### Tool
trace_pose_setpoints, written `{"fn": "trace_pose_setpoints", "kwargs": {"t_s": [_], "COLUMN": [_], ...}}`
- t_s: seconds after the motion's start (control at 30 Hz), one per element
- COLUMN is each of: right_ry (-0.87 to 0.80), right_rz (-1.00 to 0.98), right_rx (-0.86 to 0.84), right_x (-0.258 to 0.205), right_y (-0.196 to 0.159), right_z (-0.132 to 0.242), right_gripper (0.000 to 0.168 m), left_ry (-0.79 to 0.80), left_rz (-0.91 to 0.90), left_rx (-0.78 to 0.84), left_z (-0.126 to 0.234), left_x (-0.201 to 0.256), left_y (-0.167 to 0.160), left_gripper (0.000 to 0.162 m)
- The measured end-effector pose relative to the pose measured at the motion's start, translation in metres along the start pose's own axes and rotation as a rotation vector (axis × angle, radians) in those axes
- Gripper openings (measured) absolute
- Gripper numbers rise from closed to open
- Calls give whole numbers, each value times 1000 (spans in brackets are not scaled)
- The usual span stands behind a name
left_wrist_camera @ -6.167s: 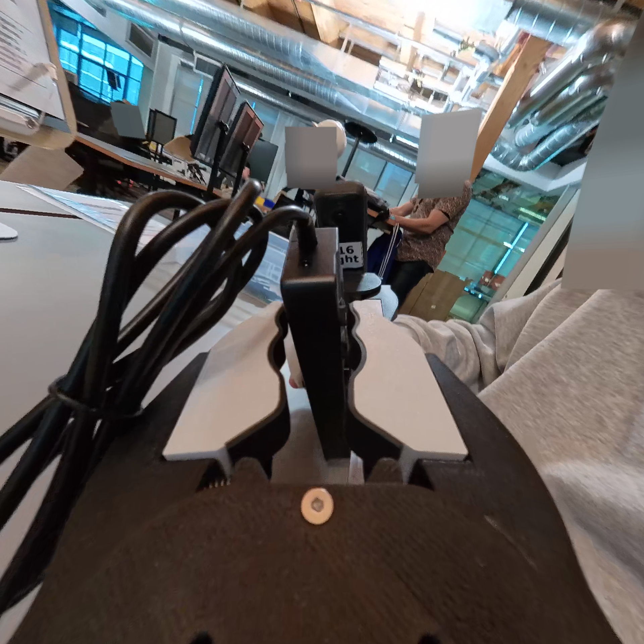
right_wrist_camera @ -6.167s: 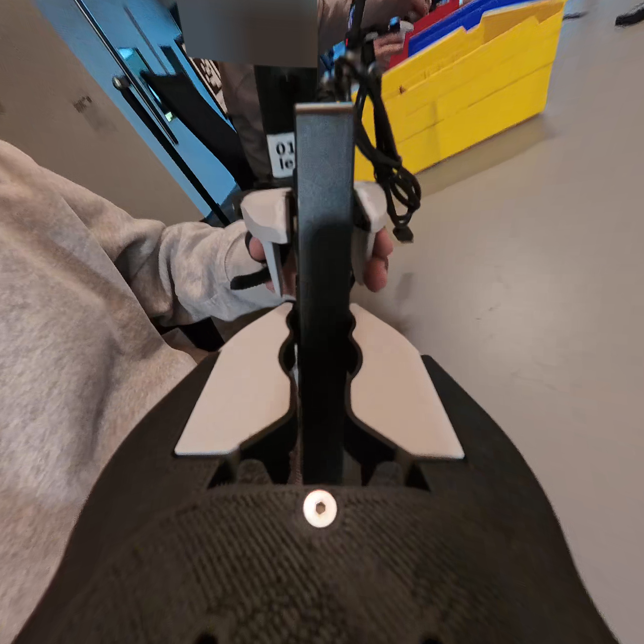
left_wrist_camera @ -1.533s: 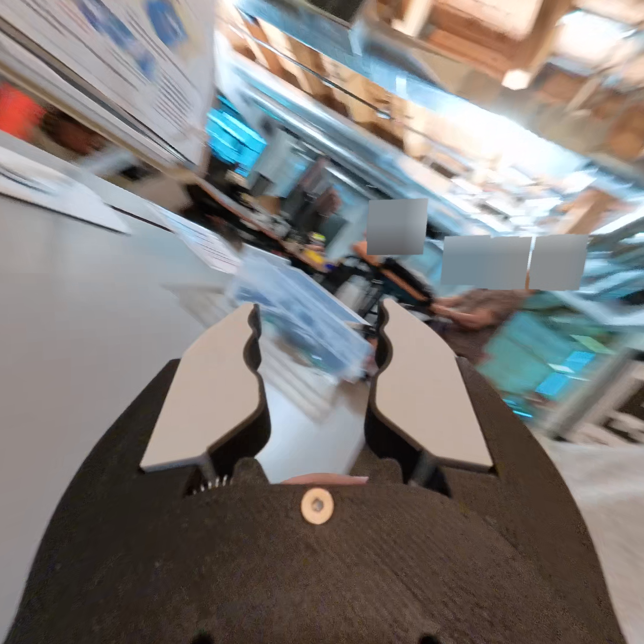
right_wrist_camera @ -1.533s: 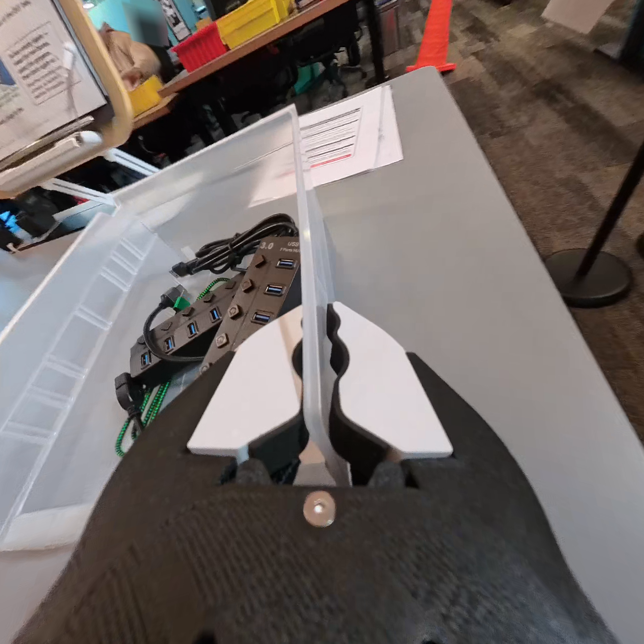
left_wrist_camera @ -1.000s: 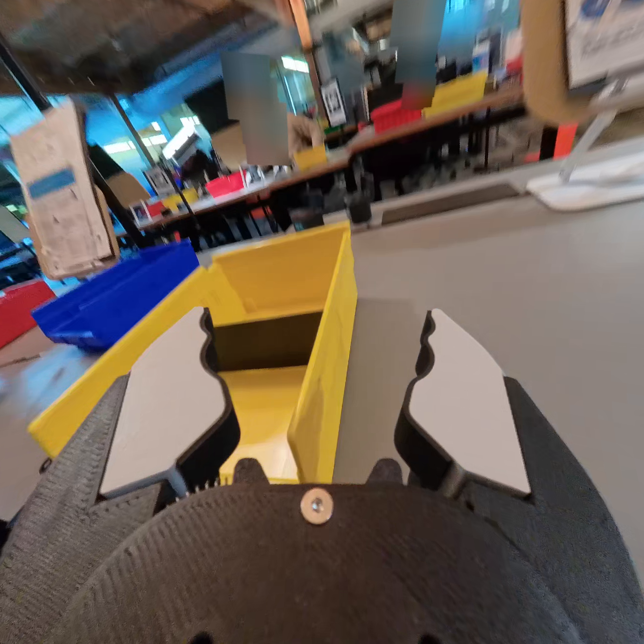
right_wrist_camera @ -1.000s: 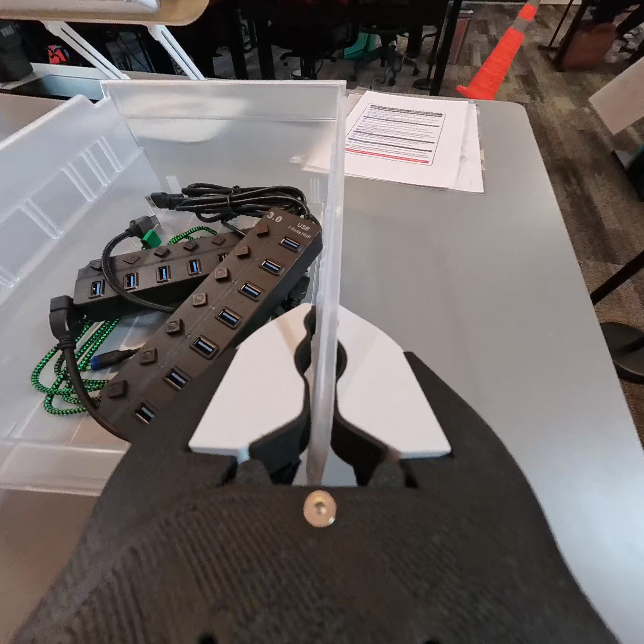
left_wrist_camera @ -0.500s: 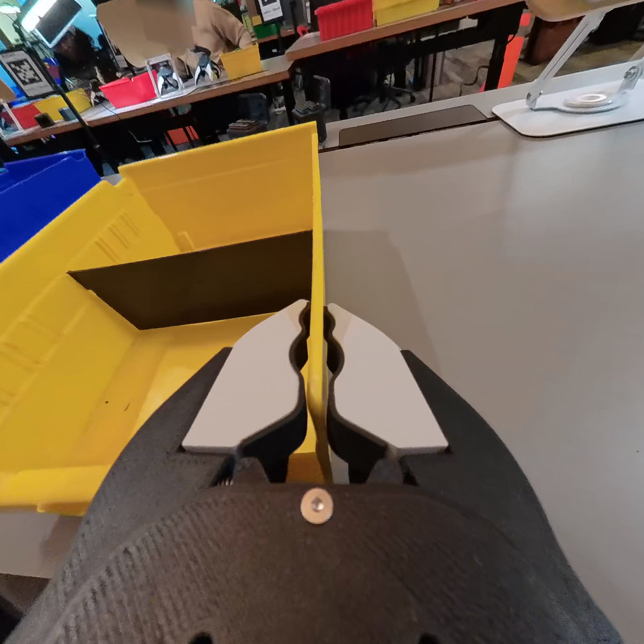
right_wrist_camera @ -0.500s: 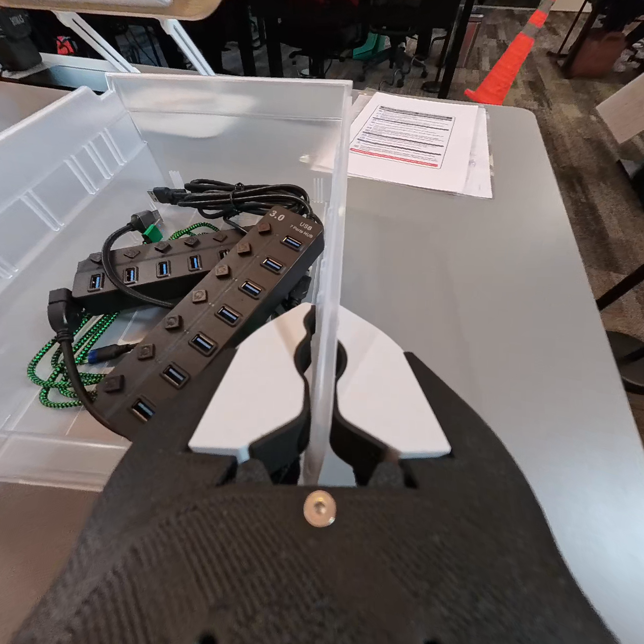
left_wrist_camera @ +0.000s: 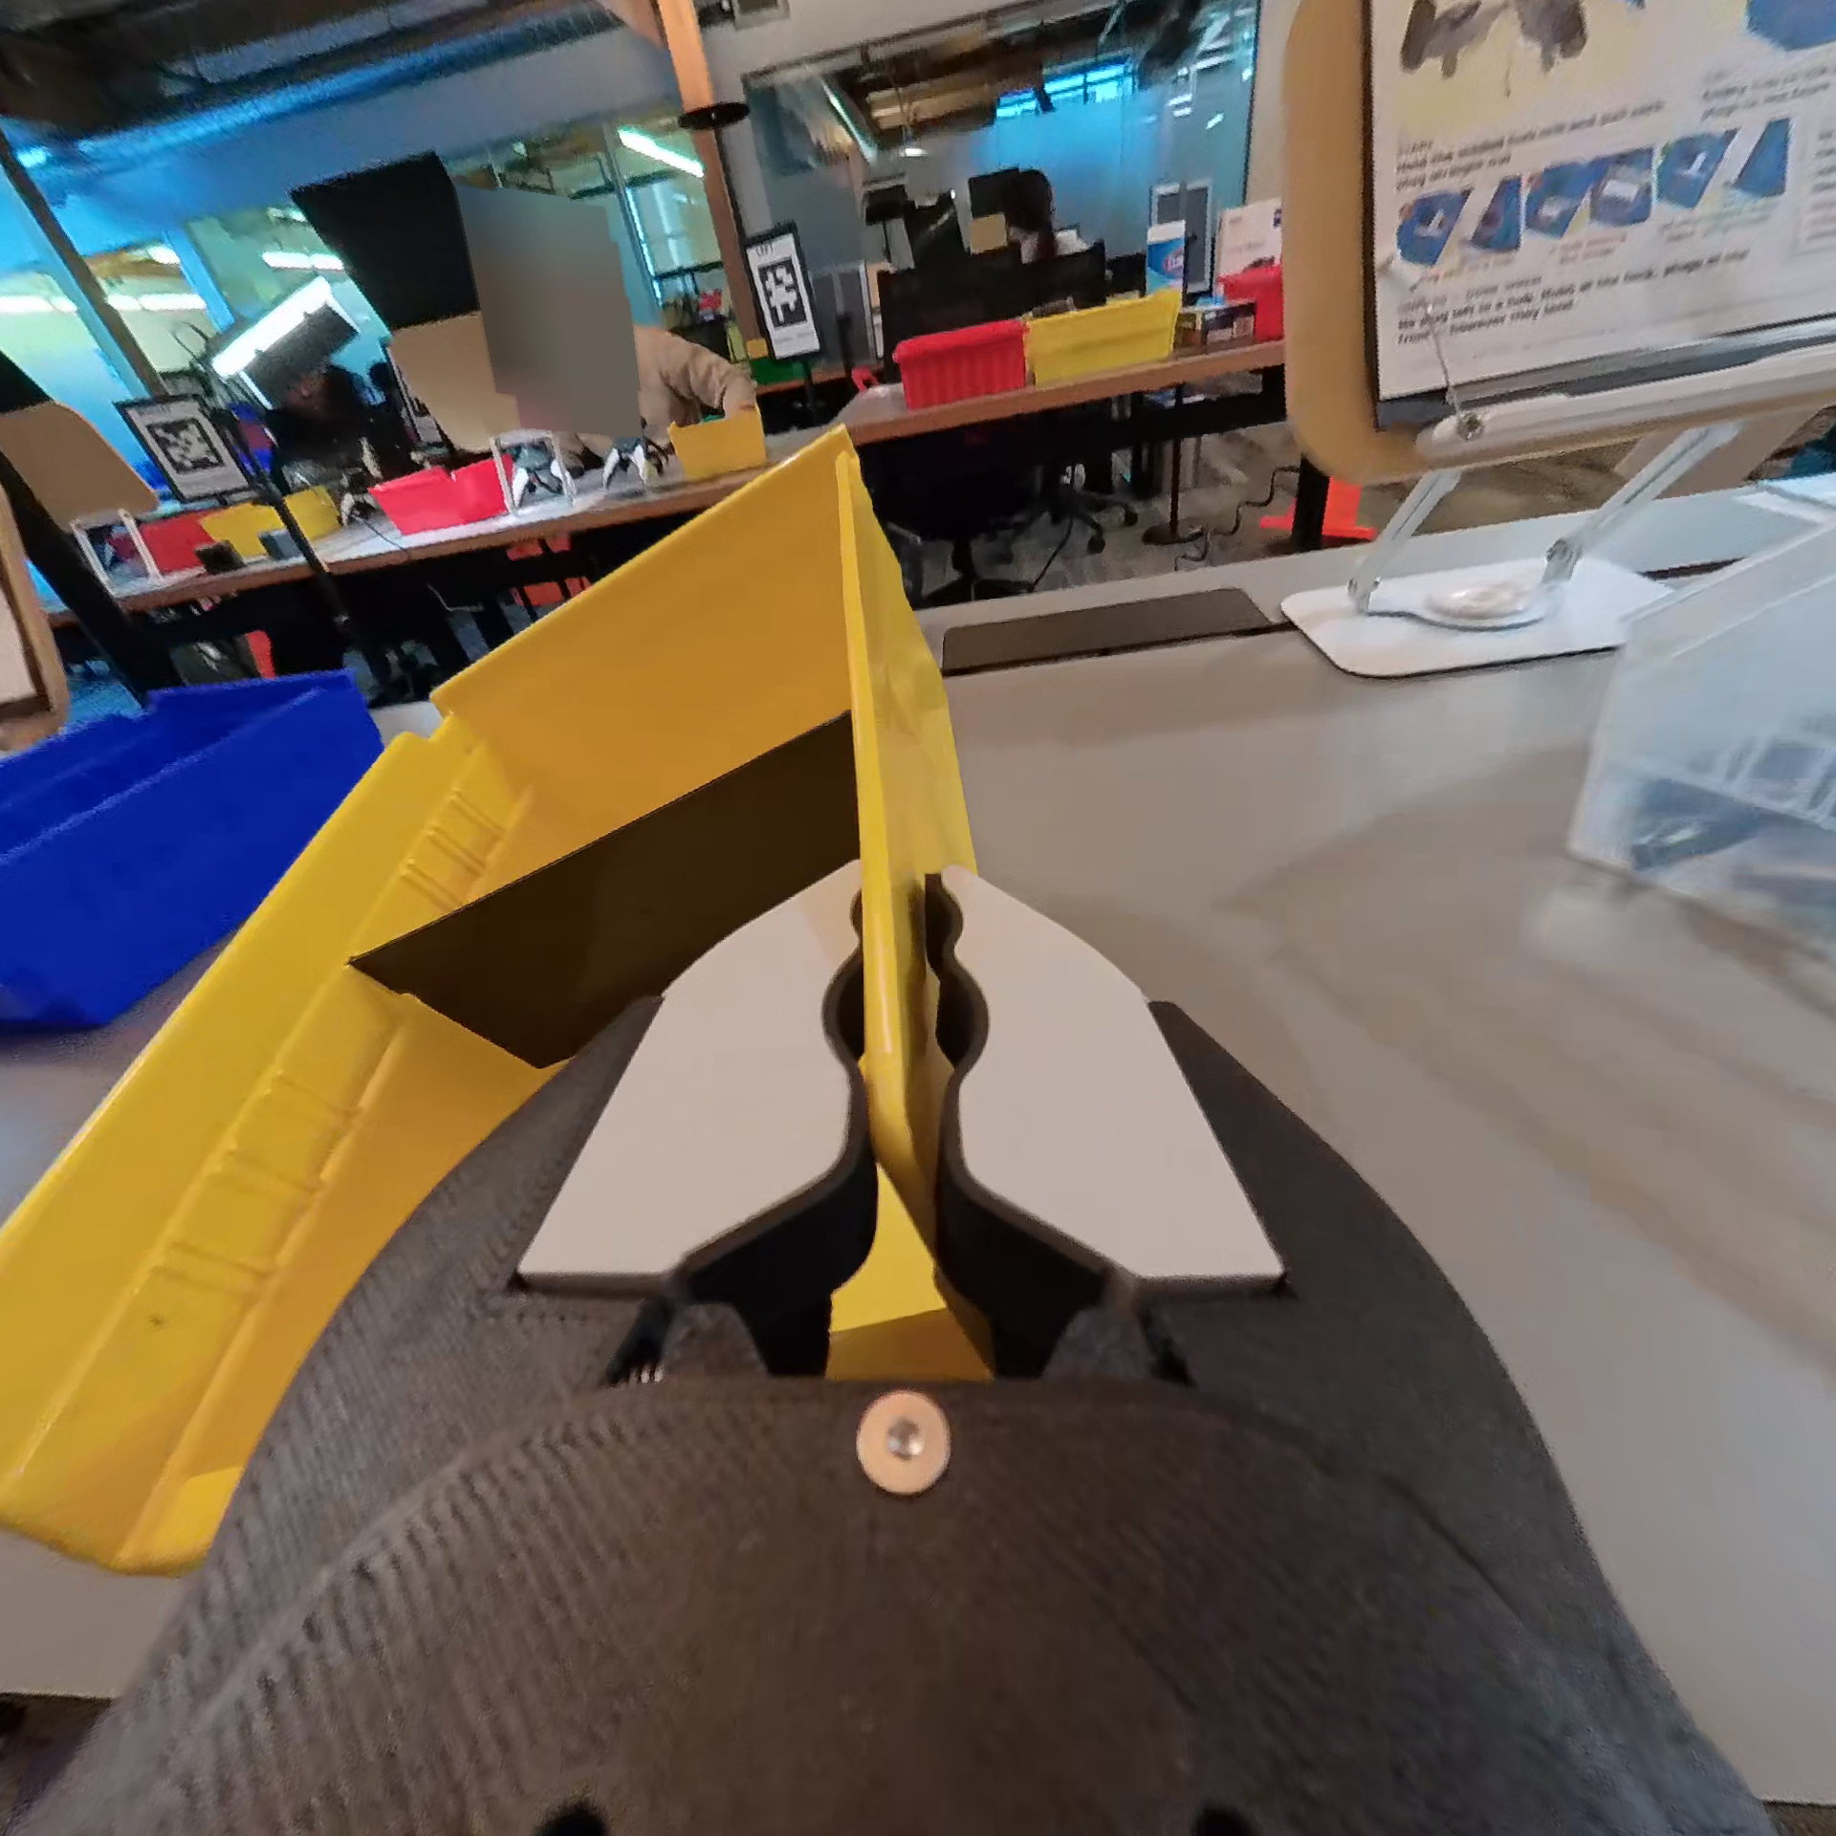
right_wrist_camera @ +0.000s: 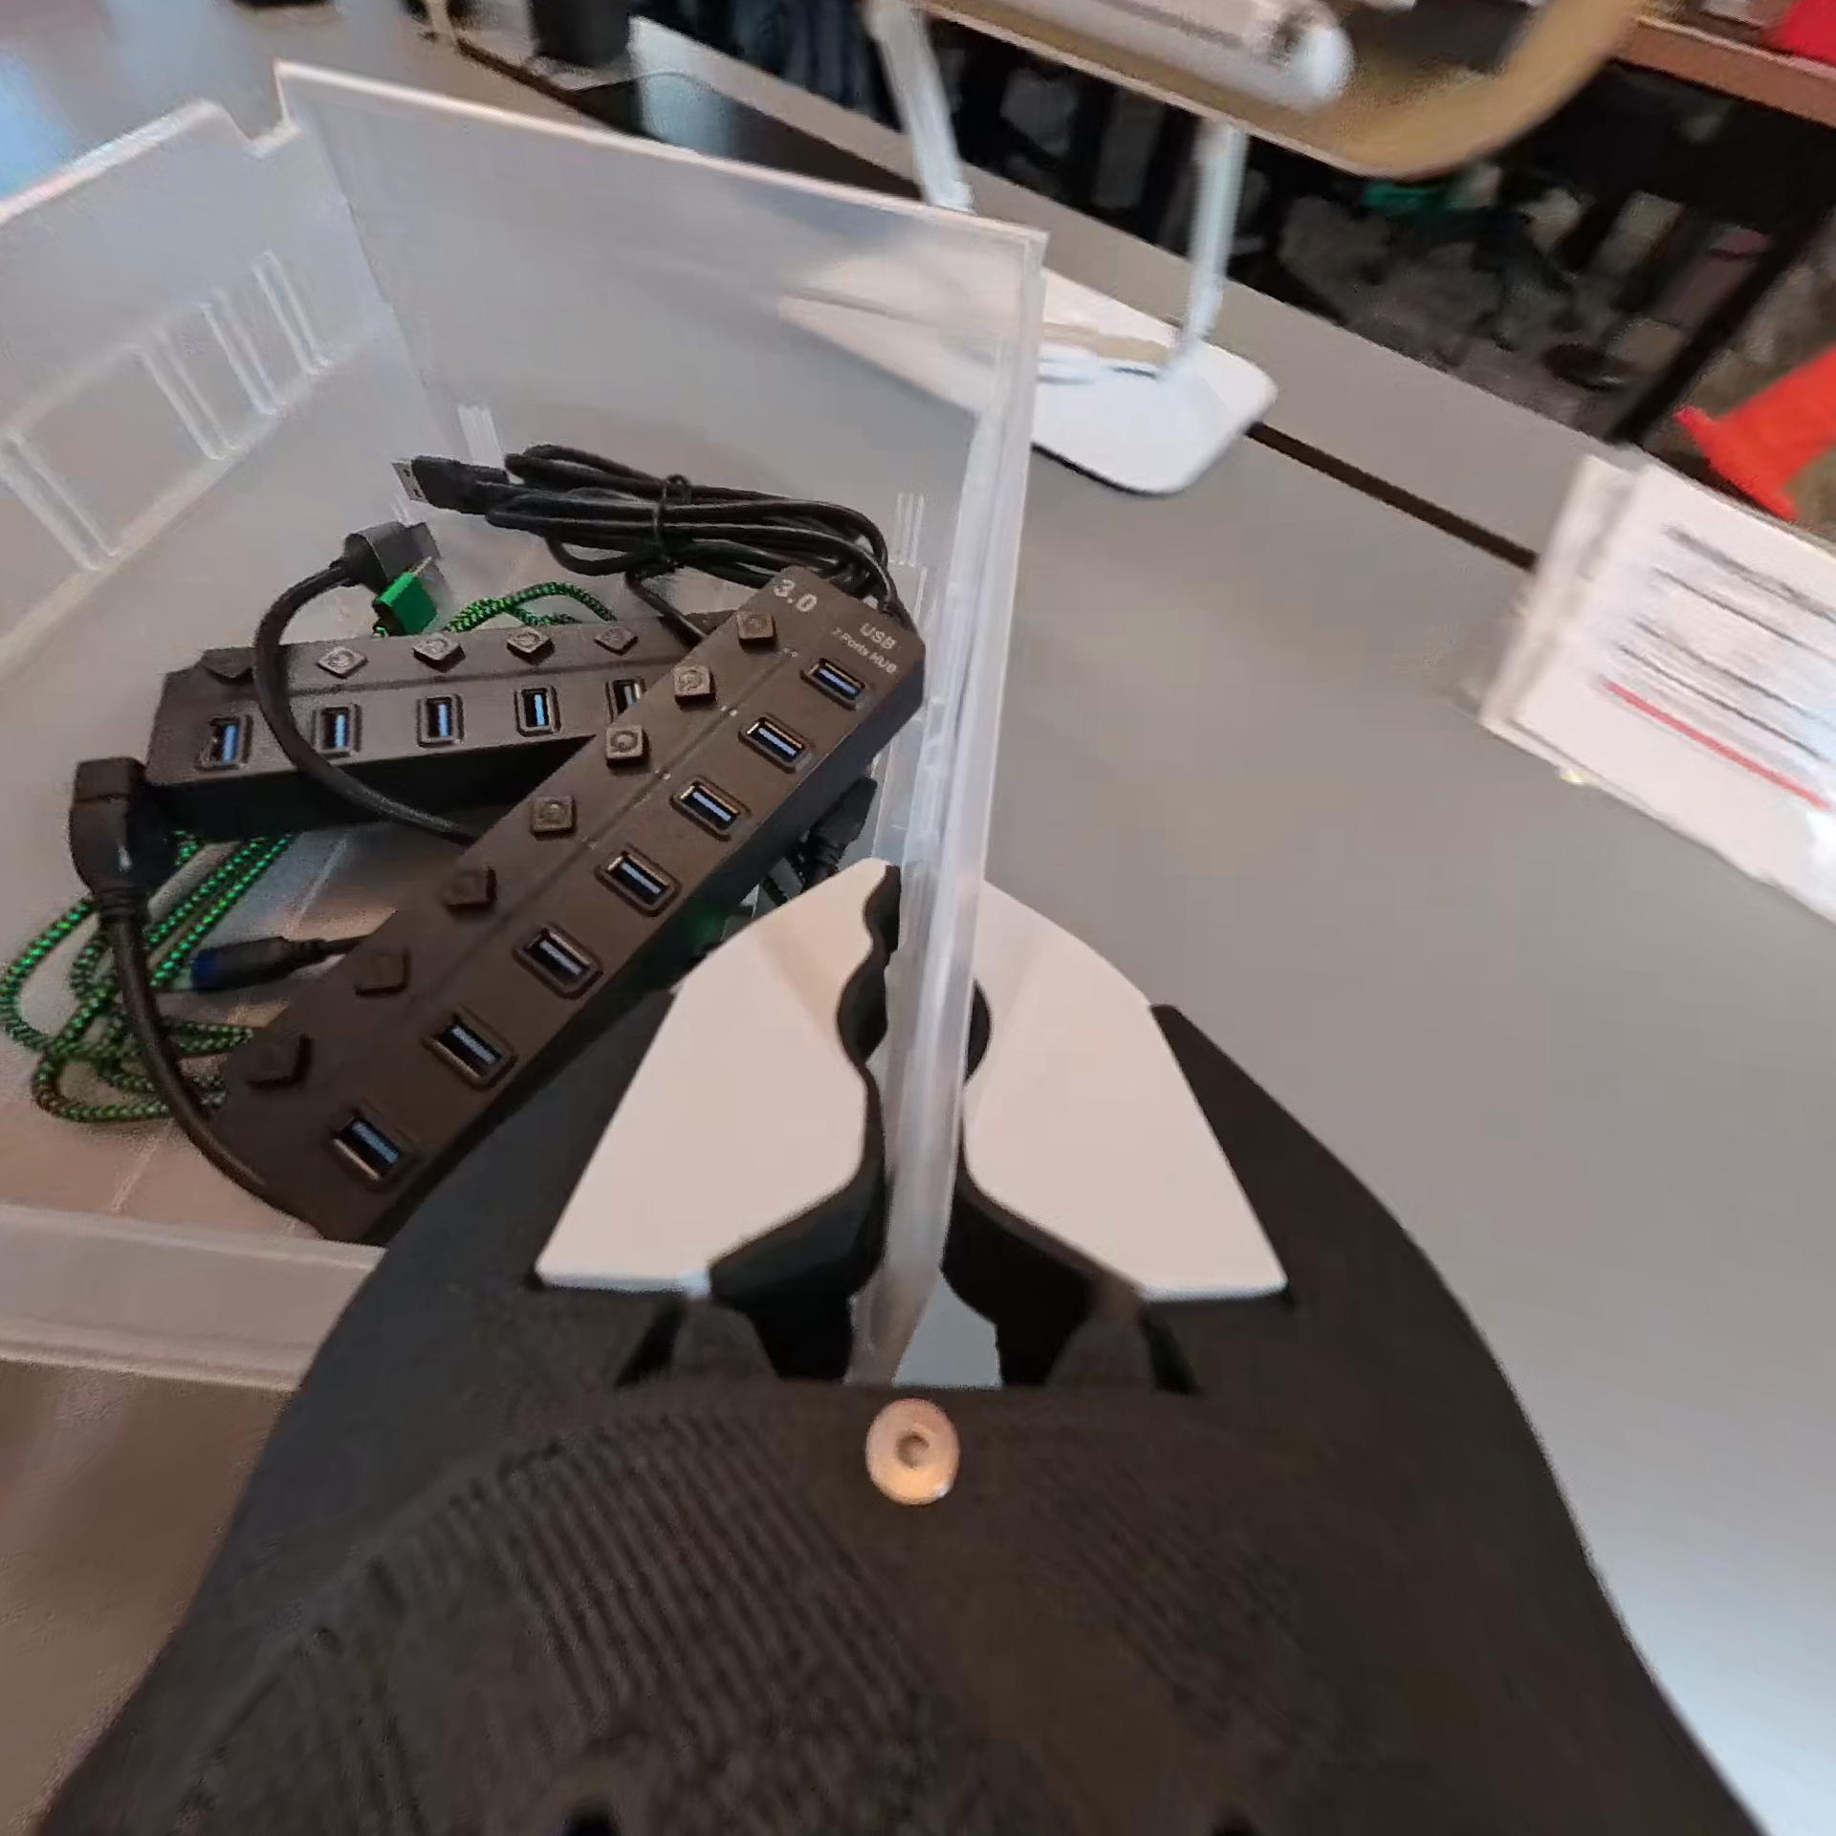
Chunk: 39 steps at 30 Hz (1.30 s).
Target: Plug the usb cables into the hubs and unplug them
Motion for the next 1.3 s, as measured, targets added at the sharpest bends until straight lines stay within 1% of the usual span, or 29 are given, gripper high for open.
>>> {"fn": "trace_pose_setpoints", "kwargs": {"t_s": [0.03, 0.17, 0.23, 0.3, 0.37, 0.47, 0.57, 0.63, 0.7, 0.77, 0.83, 0.87, 0.9, 0.97, 1.03, 1.1, 1.17, 1.23, 1.3], "right_ry": [28, 104, 166, 203, 208, 171, 167, 150, 170, 238, 367, 442, 507, 615, 729, 782, 779, 745, 674], "right_rz": [20, 45, -5, -63, -111, -181, -335, -368, -412, -429, -485, -517, -544, -575, -549, -485, -455, -421, -367], "right_rx": [0, 79, 89, 88, 90, 72, 50, 56, 47, 38, 10, -1, -3, 25, 37, 115, 243, 321, 369], "right_x": [-12, -57, -85, -117, -151, -206, -262, -294, -325, -354, -380, -390, -397, -404, -404, -385, -352, -311, -266], "right_y": [10, 57, 78, 97, 115, 138, 155, 166, 175, 183, 190, 193, 197, 203, 203, 202, 201, 195, 181], "right_z": [-10, -59, -94, -131, -168, -214, -244, -256, -263, -264, -258, -252, -245, -227, -206, -181, -151, -119, -86], "right_gripper": [6, 5, 5, 6, 6, 6, 8, 8, 12, 20, 38, 47, 51, 53, 50, 52, 55, 58, 58], "left_ry": [6, 21, 21, 30, 38, 59, 88, 106, 123, 130, 122, 115, 107, 96, 91, 84, 64, 13, -64], "left_rz": [-14, -90, -118, -104, -95, -101, -92, -79, -76, -96, -90, -78, -67, -55, -60, -74, -91, -117, -135], "left_rx": [13, 59, 70, 99, 123, 141, 152, 162, 168, 162, 179, 189, 194, 201, 207, 216, 224, 220, 225], "left_z": [3, 17, 26, 36, 46, 55, 60, 62, 64, 63, 64, 65, 66, 67, 68, 69, 69, 68, 68], "left_x": [1, 1, -1, -5, -9, -16, -26, -32, -35, -34, -33, -32, -32, -30, -27, -21, -10, 7, 31], "left_y": [6, 32, 46, 59, 70, 78, 79, 79, 79, 78, 79, 80, 81, 84, 86, 88, 91, 94, 99], "left_gripper": [6, 6, 6, 6, 6, 6, 6, 6, 7, 9, 11, 7, 6, 6, 6, 6, 6, 6, 6]}}
Point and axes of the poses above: each gripper's, where its closed fingertips meet, z back along the fingers, y out of its top, x = y × z across the jaws, the point moved 4 cm from there along z, back along the fingers, and after that the axes turned 1 degree about z, right-handed, at the moved point
